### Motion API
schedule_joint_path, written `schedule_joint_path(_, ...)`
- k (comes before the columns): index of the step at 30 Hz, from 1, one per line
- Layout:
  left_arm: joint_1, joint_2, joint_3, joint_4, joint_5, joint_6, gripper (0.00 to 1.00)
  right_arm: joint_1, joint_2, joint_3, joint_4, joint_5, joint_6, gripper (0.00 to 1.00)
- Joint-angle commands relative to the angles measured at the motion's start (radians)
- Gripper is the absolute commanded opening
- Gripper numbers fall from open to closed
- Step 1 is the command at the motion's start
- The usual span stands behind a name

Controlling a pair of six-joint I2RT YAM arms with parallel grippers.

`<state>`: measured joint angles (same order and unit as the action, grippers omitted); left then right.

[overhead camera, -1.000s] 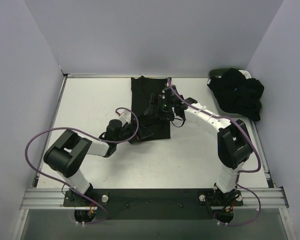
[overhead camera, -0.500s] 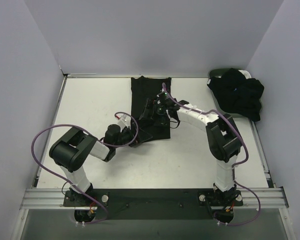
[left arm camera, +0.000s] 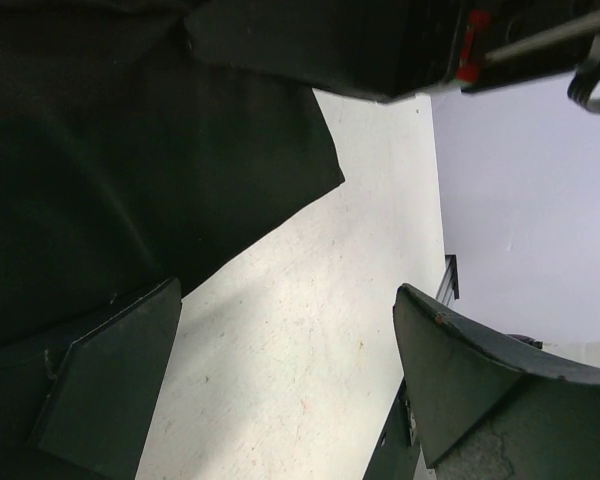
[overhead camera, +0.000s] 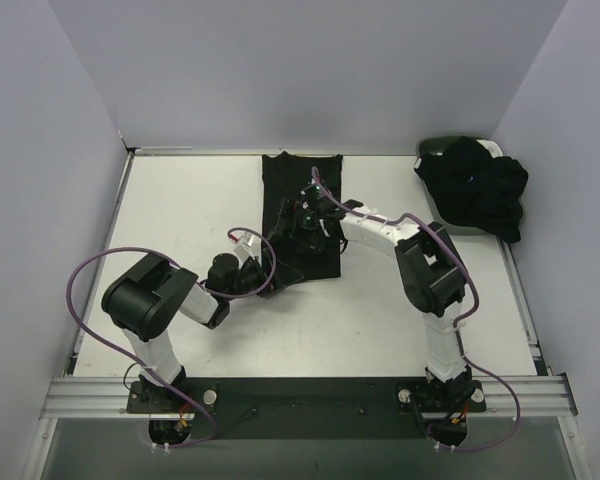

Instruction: Fold and stack the t-shirts

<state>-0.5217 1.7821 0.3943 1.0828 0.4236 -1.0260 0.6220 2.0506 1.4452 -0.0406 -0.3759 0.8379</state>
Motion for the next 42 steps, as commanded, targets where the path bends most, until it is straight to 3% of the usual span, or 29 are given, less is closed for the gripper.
schedule_joint_path(1, 0.000, 0.030, -0.025, 0.040, 0.017, -0.006, 0.98, -0.016, 0.035, 0.079, -0.005, -0.009, 0.006, 1.00)
schedule_joint_path(20, 0.000, 0.057, -0.049, 0.080, 0.033, -0.006, 0.97, -0.064, 0.210, 0.336, -0.028, 0.114, -0.037, 1.00)
schedule_joint_path(27, -0.001, 0.083, -0.045, 0.103, 0.049, -0.016, 0.97, -0.071, 0.197, 0.400, -0.027, 0.189, -0.094, 1.00)
schedule_joint_path(30, -0.004, 0.056, -0.032, 0.089, 0.060, -0.020, 0.98, -0.068, 0.129, 0.342, -0.012, 0.225, -0.132, 1.00)
schedule_joint_path(36, -0.038, -0.162, 0.069, -0.228, 0.043, 0.056, 0.98, -0.064, -0.090, 0.164, -0.010, 0.328, -0.221, 1.00)
schedule_joint_path(42, -0.047, -0.398, 0.287, -0.793, -0.032, 0.199, 0.98, -0.079, -0.221, 0.017, -0.051, 0.396, -0.266, 1.00)
